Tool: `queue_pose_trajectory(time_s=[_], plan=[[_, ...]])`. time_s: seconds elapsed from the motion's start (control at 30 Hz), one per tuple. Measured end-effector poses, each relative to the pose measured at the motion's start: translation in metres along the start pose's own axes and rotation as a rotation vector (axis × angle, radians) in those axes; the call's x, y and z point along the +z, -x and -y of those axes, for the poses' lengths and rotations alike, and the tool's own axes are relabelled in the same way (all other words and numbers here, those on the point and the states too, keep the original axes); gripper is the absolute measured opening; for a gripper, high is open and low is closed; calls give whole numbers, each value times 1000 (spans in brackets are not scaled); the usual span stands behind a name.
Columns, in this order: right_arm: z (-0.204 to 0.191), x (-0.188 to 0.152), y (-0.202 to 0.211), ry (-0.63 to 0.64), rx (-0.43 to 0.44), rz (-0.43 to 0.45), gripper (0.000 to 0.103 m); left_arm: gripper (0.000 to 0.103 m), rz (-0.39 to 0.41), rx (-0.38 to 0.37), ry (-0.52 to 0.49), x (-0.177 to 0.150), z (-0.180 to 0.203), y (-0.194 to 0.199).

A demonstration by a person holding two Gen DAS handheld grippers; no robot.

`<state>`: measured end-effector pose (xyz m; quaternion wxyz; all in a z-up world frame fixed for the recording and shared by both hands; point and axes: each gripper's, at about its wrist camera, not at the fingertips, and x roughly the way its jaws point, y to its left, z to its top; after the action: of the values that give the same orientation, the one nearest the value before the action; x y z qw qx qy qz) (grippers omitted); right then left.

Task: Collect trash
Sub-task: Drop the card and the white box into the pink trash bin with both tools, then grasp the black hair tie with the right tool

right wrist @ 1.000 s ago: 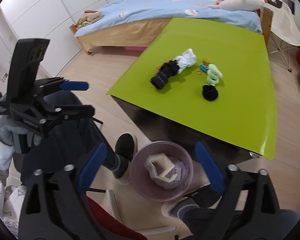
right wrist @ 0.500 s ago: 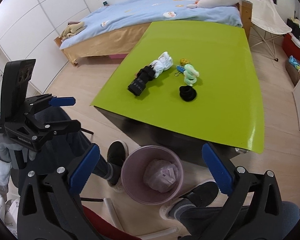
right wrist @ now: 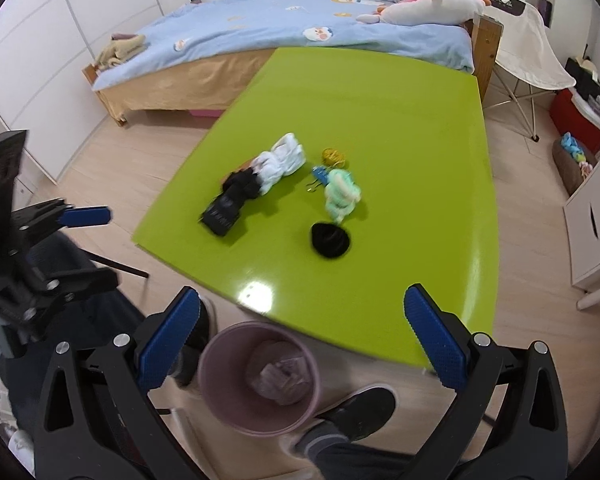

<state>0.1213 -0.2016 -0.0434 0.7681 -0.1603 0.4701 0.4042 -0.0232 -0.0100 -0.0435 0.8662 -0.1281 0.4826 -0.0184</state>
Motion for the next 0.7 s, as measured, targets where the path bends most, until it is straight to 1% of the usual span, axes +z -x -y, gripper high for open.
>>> queue_pose_trajectory(time_s=[0.13, 0.23, 0.27, 0.43, 0.47, 0.5, 0.53, 0.7], plan=[[4, 21, -30, 20, -23, -67, 100, 96, 1, -2, 0, 5, -3, -2], [10, 35, -57, 14, -26, -138, 100, 96, 2, 9, -1, 8, -5, -3], [12, 40, -68, 13, -46, -170, 100, 96, 3, 9, -1, 9, -5, -3], [13, 53, -100, 35, -77, -261, 99, 96, 2, 14, 8, 10, -9, -5], [12, 53, -105, 39, -76, -276, 94, 96, 1, 13, 9, 10, -10, -6], [12, 53, -109, 40, -76, -292, 82, 96, -1, 13, 9, 9, -10, -6], [12, 53, -112, 43, -83, -303, 77, 96, -3, 13, 10, 9, -11, -7], [11, 50, -120, 44, -68, -324, 59, 96, -5, 11, 21, 9, -15, -9]])
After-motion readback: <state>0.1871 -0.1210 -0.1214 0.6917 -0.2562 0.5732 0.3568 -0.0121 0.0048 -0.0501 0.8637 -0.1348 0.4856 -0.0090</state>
